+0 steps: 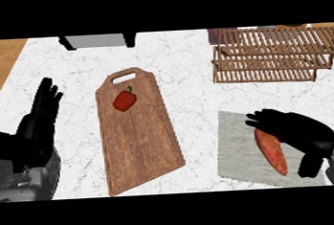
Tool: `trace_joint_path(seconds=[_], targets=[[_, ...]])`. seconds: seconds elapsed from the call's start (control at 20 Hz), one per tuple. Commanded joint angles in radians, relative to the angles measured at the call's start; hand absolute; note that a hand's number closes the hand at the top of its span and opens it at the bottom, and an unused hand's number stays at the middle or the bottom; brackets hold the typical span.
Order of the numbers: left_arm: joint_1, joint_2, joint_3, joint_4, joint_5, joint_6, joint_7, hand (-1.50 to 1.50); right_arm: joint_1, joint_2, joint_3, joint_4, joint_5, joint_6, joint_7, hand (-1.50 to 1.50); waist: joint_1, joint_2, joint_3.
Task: Pick the sweet potato from the placemat and place it in the tiered shelf
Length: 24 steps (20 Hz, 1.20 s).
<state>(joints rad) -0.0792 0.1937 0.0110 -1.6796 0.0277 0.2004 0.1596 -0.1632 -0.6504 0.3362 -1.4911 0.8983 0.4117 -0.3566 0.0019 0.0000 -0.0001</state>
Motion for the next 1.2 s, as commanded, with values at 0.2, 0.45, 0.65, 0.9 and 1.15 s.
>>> trace_joint_path(seconds=[0.2, 0.45, 0.65, 0.9, 1.15], targets=[[-0.014, -0.004, 0.042, -0.009, 0.002, -0.039, 0.029, 0.0, -0.001, 0.096, -0.042, 0.109, 0.107, -0.058, -0.102, -1.5, -0.001, 0.0, 0.0], [0.016, -0.02, 0.03, -0.034, -0.031, -0.037, 0.025, 0.0, 0.004, 0.124, -0.077, 0.171, 0.133, -0.094, -0.157, -1.5, -0.001, 0.0, 0.0], [0.01, 0.002, 0.065, -0.063, 0.005, -0.067, 0.064, 0.0, 0.005, 0.183, -0.033, 0.133, 0.187, -0.028, -0.064, -1.5, 0.0, -0.001, 0.0], [0.03, -0.035, 0.03, -0.043, -0.045, -0.041, -0.007, 0.0, -0.006, 0.15, -0.022, 0.255, 0.246, -0.155, -0.192, 1.5, 0.002, 0.0, 0.0], [0.019, -0.011, 0.062, -0.031, -0.006, -0.083, 0.012, 0.0, -0.036, 0.171, -0.054, 0.261, 0.265, -0.259, -0.234, 1.5, 0.002, 0.0, 0.0]])
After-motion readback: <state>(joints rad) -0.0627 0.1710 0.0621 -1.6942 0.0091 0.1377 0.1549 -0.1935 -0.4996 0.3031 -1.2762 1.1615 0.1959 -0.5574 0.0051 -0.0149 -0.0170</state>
